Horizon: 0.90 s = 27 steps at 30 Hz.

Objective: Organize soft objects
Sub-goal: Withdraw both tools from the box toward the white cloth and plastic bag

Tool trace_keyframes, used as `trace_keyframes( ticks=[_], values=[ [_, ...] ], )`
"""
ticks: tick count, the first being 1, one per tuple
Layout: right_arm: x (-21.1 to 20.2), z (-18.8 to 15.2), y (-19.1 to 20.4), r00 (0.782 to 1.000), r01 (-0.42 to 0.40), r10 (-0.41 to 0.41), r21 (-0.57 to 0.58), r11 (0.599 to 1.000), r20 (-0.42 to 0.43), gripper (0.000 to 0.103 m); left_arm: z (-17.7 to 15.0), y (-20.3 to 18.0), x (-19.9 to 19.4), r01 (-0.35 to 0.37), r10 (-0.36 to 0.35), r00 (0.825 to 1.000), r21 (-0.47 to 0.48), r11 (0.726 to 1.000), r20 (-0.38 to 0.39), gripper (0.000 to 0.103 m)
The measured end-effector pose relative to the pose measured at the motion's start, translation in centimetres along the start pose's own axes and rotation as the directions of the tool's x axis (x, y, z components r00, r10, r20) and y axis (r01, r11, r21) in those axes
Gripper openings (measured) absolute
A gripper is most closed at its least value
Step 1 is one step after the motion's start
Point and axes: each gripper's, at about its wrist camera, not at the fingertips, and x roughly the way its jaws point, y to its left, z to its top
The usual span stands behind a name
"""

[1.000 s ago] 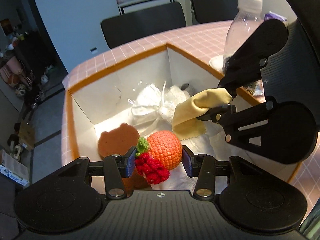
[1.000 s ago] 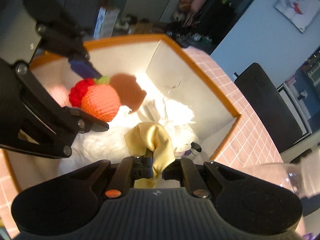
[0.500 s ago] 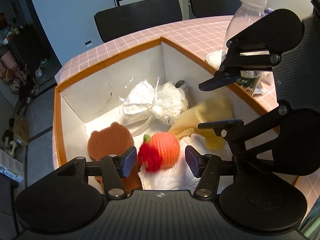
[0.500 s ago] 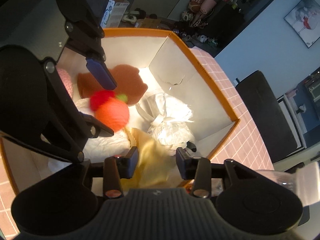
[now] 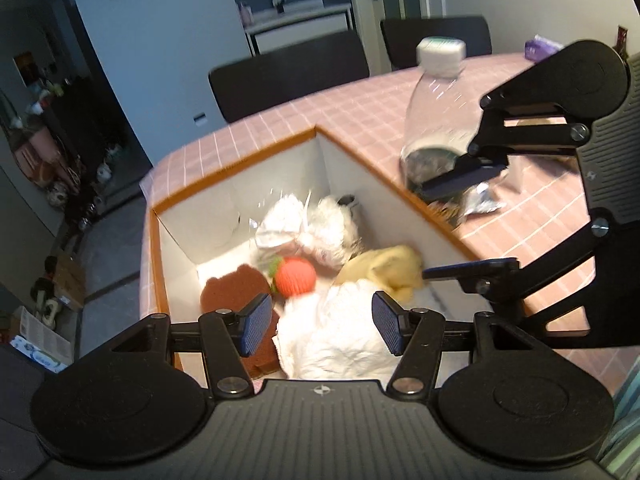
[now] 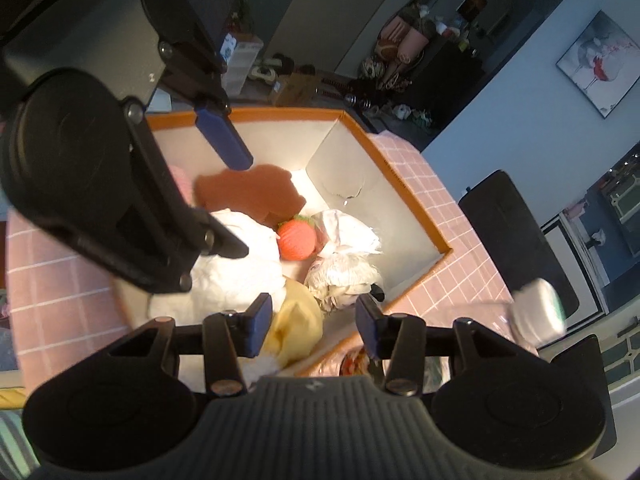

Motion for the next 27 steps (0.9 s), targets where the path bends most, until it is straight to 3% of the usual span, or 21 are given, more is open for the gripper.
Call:
trace_keyframes(
  ticks=[7,14,18,22,27],
  values=[
    [-5.8,-4.1,-1.5,0.998,-0.015,0.008,0.102,0.995,0.07,0.05,0.2,-4.2,-4.6,-0.007,0.002,0.985,0.027,1.0,0.171,0.068],
    [-9.2,-9.8,-4.3,0.998,0.016,-0.03,0.24,0.971,0.055,0.052,1.5,-10.0,-6.4,0.089,-0.111,0.956,0.092,0.992,0.272,0.068],
    [-9.6,-13.2,-6.1,0.999,0.05,-0.053,0.321,0.946,0.001,0.053,2.7,-12.9,-4.8,0.146,-0.181,0.95,0.148,0.978,0.254,0.068],
    [-9.6,-16.1,-7.5,0.997,0.075,-0.062,0.394,0.916,-0.044,0.053,4.1,-15.1,-1.5,0.169,-0.205,0.956,0.178,0.969,0.208,0.068],
    [-8.6,-19.0,-9.1,0.995,0.089,-0.058,0.455,0.886,-0.081,0.054,6.1,-17.7,3.4,0.112,-0.154,0.977,0.258,0.96,0.148,0.068]
  ],
)
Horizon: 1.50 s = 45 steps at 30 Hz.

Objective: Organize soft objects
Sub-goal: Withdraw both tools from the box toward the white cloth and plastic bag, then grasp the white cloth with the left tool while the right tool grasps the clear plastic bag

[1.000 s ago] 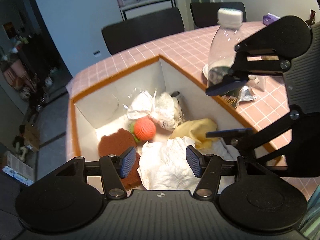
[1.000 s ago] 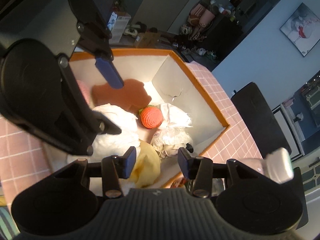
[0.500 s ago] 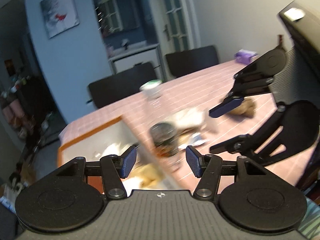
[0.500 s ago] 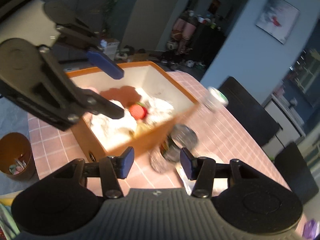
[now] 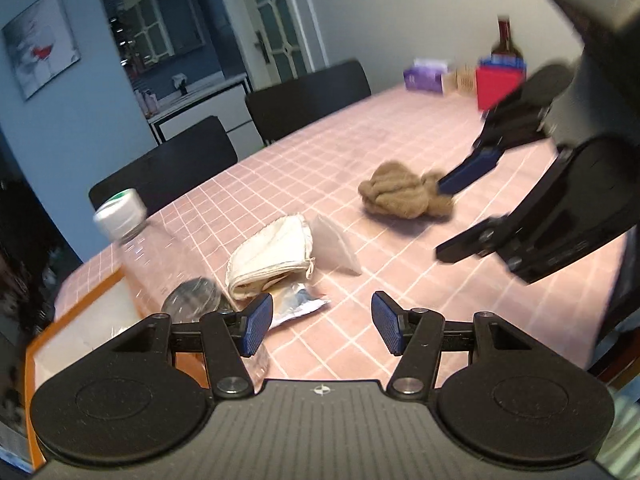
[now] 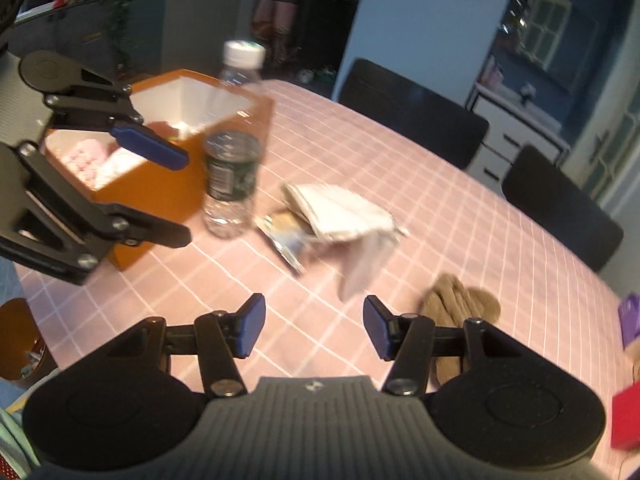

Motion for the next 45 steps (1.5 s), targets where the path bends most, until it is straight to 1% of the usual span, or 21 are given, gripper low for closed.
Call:
trace_keyframes(
  ticks=[3,7,11,14,17,19,21,22,23,24,26,27,28,29,30,35,37,39,42,44,45],
  values=[
    [1.4,-0.5,-1.7,0.999,0.03,-0.03,0.018,0.999,-0.022,0.056,1.4,-0.8,3.5,-0.021,0.024,0.999,0.075,0.997,-0.044,0.068],
    [3.5,-1.3,-4.7,0.997,0.044,-0.039,0.082,0.996,-0.061,0.059,2.4,-1.6,7.1,-0.037,0.048,0.995,0.129,0.991,-0.083,0.069],
    [5.6,-1.9,-7.4,0.995,0.038,-0.024,0.157,0.987,-0.092,0.059,3.4,-1.9,10.8,-0.069,0.092,0.986,0.165,0.984,-0.137,0.069],
    [6.6,-1.8,-8.7,0.996,0.009,0.009,0.205,0.979,-0.085,0.059,3.9,-2.3,13.3,-0.092,0.131,0.975,0.213,0.973,-0.177,0.072],
    [7.1,-1.1,-8.3,0.999,-0.024,0.031,0.171,0.985,-0.042,0.058,3.9,-2.3,15.6,-0.115,0.171,0.961,0.249,0.962,-0.217,0.072],
    [7.5,-0.6,-7.9,0.998,-0.046,0.05,0.146,0.988,-0.027,0.057,4.0,-1.9,16.9,-0.12,0.18,0.954,0.245,0.962,-0.24,0.072],
    [8.1,-0.3,-7.6,0.998,-0.057,0.061,0.126,0.99,-0.029,0.057,4.0,-1.7,17.7,-0.12,0.182,0.951,0.242,0.963,-0.251,0.071],
    [8.4,-0.2,-7.6,0.998,-0.058,0.062,0.117,0.991,-0.031,0.057,4.0,-1.6,18.0,-0.124,0.186,0.948,0.24,0.963,-0.257,0.069],
    [8.6,-0.1,-7.6,0.997,-0.06,0.064,0.11,0.992,-0.033,0.057,4.0,-1.5,18.3,-0.128,0.191,0.946,0.237,0.963,-0.261,0.061],
    [8.9,-0.1,-7.6,0.997,-0.061,0.065,0.107,0.992,-0.035,0.057,3.9,-1.3,18.4,-0.133,0.193,0.945,0.232,0.964,-0.263,0.057],
    [9.3,-0.1,-8.0,0.997,-0.07,0.074,0.111,0.991,-0.034,0.057,3.9,-1.0,18.5,-0.124,0.177,0.948,0.203,0.971,-0.265,0.04],
    [9.4,-0.1,-8.0,0.996,-0.075,0.079,0.115,0.991,-0.031,0.057,3.9,-0.8,18.4,-0.129,0.174,0.949,0.18,0.975,-0.265,0.037],
    [9.6,0.0,-8.2,0.996,-0.081,0.085,0.117,0.99,-0.026,0.057,4.0,-0.7,18.3,-0.13,0.17,0.95,0.161,0.978,-0.264,0.03],
    [9.8,0.0,-8.3,0.996,-0.087,0.09,0.117,0.989,-0.02,0.057,4.1,-0.6,18.1,-0.127,0.163,0.952,0.149,0.981,-0.26,0.02],
    [10.0,0.1,-8.4,0.995,-0.094,0.097,0.116,0.989,-0.016,0.057,4.2,-0.5,17.9,-0.129,0.162,0.953,0.142,0.981,-0.254,0.016],
    [11.9,0.8,-7.7,0.991,-0.133,0.135,0.1,0.986,-0.012,0.058,5.1,-0.7,16.4,-0.17,0.199,0.957,0.146,0.975,-0.212,0.012],
    [12.8,1.1,-7.4,0.99,-0.142,0.142,0.083,0.986,0.0,0.063,5.5,-0.7,15.9,-0.178,0.207,0.956,0.151,0.972,-0.209,0.011],
    [13.8,1.3,-7.5,0.988,-0.156,0.156,0.098,0.983,0.01,0.066,5.5,-0.3,15.6,-0.175,0.201,0.954,0.132,0.976,-0.224,0.011],
    [15.1,1.2,-7.5,0.986,-0.168,0.166,0.096,0.981,0.031,0.065,5.4,0.0,15.1,-0.164,0.186,0.957,0.117,0.98,-0.222,0.011],
    [15.8,1.3,-7.4,0.985,-0.175,0.173,0.11,0.978,0.023,0.062,5.2,0.1,14.9,-0.162,0.183,0.958,0.112,0.98,-0.22,0.011],
    [16.2,1.3,-7.4,0.984,-0.178,0.177,0.121,0.977,0.016,0.058,5.2,0.1,14.8,-0.162,0.183,0.958,0.109,0.981,-0.219,0.011]
  ],
)
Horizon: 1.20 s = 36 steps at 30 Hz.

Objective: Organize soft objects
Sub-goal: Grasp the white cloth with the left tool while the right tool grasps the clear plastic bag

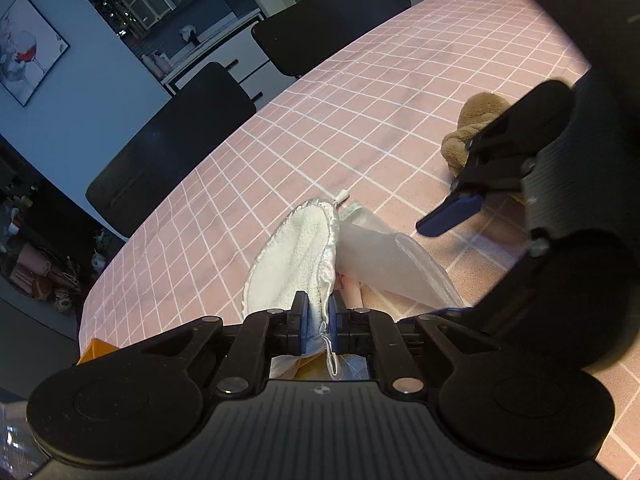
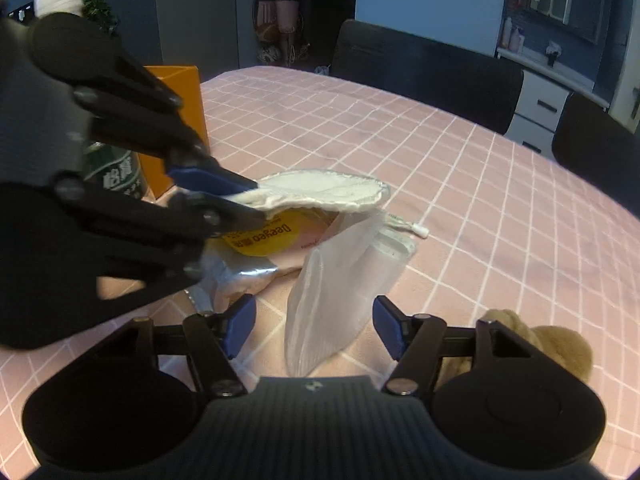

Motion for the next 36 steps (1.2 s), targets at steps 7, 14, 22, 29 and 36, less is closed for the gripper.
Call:
trace_keyframes(
  ticks=[7,14,22,29,36],
  values=[
    [1.8,-0.3,-0.1,0.999,0.023,-0.022,0.028,0.999,-0.033,0.034,-0.4,0.1,-0.3,-0.007,0.007,1.0,-0.02,1.0,0.011,0.011],
    [1.8,-0.5,-0.4,0.998,0.055,-0.053,0.054,0.997,-0.047,0.004,-0.7,0.3,-1.1,-0.001,0.002,1.0,-0.031,1.0,0.027,0.011],
    [-1.2,0.0,0.0,0.996,0.092,-0.092,0.038,0.995,-0.009,0.0,-0.9,0.8,-3.7,0.019,-0.013,0.997,-0.077,0.997,0.08,0.011],
    [-5.6,0.2,1.0,0.992,0.123,-0.123,0.015,0.992,0.021,0.0,-1.0,0.8,-7.4,0.029,-0.017,0.99,-0.086,0.996,0.137,0.01],
    [-10.3,-0.1,2.6,0.988,0.147,-0.147,-0.009,0.989,0.05,0.0,-2.1,0.5,-11.3,0.051,-0.036,0.979,-0.072,0.996,0.2,0.01]
  ],
)
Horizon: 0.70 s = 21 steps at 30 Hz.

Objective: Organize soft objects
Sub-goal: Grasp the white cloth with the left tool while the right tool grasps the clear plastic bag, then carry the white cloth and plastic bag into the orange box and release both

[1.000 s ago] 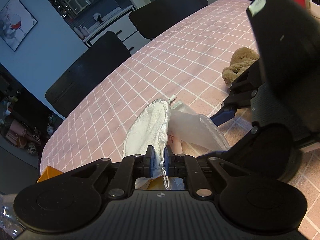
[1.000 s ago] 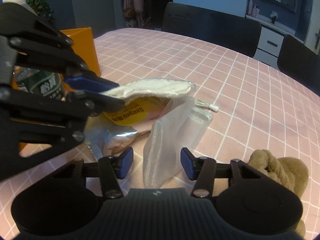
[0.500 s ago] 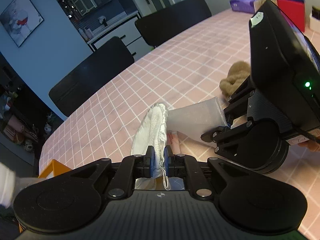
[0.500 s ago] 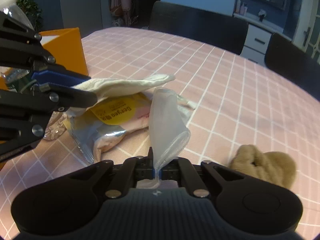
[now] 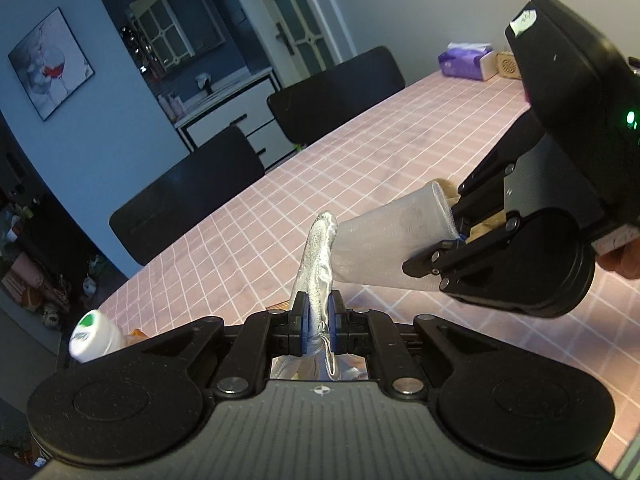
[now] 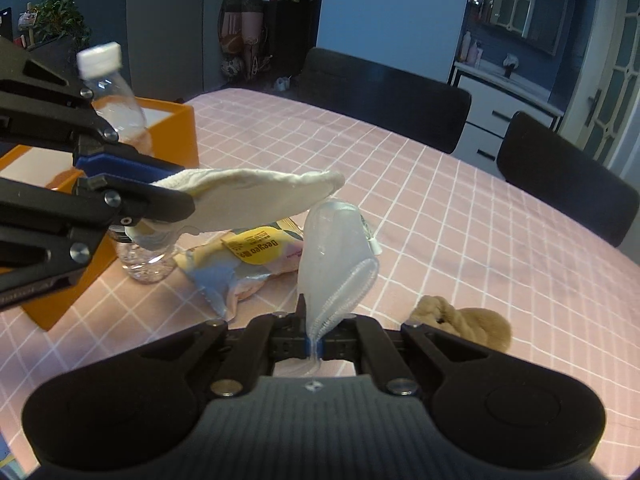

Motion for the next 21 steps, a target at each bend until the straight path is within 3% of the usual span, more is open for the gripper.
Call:
trace_keyframes(
  ticks=[13,21],
  values=[
    [-8.4,0.5,4.9,0.998,0.006,0.0,-0.103,0.995,0.061,0.0,-3.2,1.2,-7.5,0.01,-0.009,0.995,-0.002,1.0,0.095,0.01],
    [-11.8,2.8,10.1,0.984,-0.078,0.103,-0.168,0.983,0.146,0.0,-6.7,5.9,-12.5,-0.101,0.108,0.989,-0.071,0.992,0.105,0.01]
  ],
)
